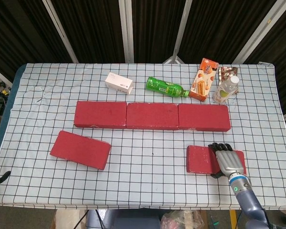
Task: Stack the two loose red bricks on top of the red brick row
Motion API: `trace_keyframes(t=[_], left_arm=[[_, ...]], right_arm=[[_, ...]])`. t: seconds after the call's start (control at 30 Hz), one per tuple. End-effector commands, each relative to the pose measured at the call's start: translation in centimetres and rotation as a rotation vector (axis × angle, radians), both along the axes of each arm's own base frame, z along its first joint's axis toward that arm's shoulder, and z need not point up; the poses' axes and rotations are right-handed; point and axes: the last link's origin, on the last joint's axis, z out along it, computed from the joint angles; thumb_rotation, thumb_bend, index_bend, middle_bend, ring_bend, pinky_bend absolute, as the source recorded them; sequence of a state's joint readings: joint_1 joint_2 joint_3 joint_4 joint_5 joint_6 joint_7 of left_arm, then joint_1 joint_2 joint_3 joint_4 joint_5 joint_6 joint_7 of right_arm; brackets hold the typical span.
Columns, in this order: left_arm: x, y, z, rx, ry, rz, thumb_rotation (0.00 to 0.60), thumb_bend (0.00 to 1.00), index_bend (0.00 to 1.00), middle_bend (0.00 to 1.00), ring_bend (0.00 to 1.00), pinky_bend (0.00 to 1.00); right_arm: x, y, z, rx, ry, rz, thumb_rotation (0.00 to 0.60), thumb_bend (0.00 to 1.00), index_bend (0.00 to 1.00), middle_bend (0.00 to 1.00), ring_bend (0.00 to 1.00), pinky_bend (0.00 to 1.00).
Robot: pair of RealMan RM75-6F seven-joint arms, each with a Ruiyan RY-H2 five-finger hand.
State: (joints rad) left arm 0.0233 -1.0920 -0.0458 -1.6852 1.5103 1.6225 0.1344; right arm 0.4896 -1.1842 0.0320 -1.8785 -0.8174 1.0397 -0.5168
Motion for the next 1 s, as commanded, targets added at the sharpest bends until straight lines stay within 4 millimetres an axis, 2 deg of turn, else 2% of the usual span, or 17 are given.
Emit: trace_keyframes(t=[0.03, 0.33, 0.53, 0.7, 0.83, 1.0], left_arm=[[0.0, 0.0, 0.0, -0.002, -0.001, 0.001, 0.6, 0.0, 0.02, 0.0, 0.0, 0.09], [-0.1, 0.0, 0.1, 0.001, -0.002, 0.008, 0.6, 0.0, 0.03, 0.0, 0.0, 0.09], [-0.1, 0.0, 0.1, -0.003, -0.007, 0.008, 0.6, 0.0, 0.03, 0.0, 0.0, 0.09], [-0.1, 0.1, 0.1, -0.004, -0.008, 0.01, 0.6, 0.0, 0.03, 0.0, 0.0, 0.09], [-0.1, 0.2, 0.1, -0.002, -0.009, 0.011, 0.6, 0.0, 0.03, 0.0, 0.0, 0.09], [-0.2, 0.3, 0.1, 0.003, -0.003, 0.016, 0.6, 0.0, 0.03, 0.0, 0.0, 0.09]], right_arm=[[0.1, -0.1, 0.0, -0.004, -0.003, 0.003, 0.6, 0.15, 0.19, 0.16, 0.12, 0.0], [0.3, -0.3, 0.2, -0.008, -0.008, 0.013, 0.6, 0.15, 0.2, 0.2, 0.19, 0.0], [1.3, -1.0, 1.7, -0.031, -0.007, 0.047, 0.6, 0.15, 0.2, 0.21, 0.22, 0.0], [3.4, -2.8, 4.2, -0.079, 0.006, 0.093, 0.6, 0.15, 0.2, 0.21, 0.22, 0.0], [6.1, -5.2, 6.2, -0.104, 0.037, 0.139, 0.6, 0.15, 0.2, 0.21, 0.22, 0.0], [9.9, -8.6, 6.5, -0.08, 0.118, 0.198, 0.6, 0.15, 0.2, 0.21, 0.22, 0.0]])
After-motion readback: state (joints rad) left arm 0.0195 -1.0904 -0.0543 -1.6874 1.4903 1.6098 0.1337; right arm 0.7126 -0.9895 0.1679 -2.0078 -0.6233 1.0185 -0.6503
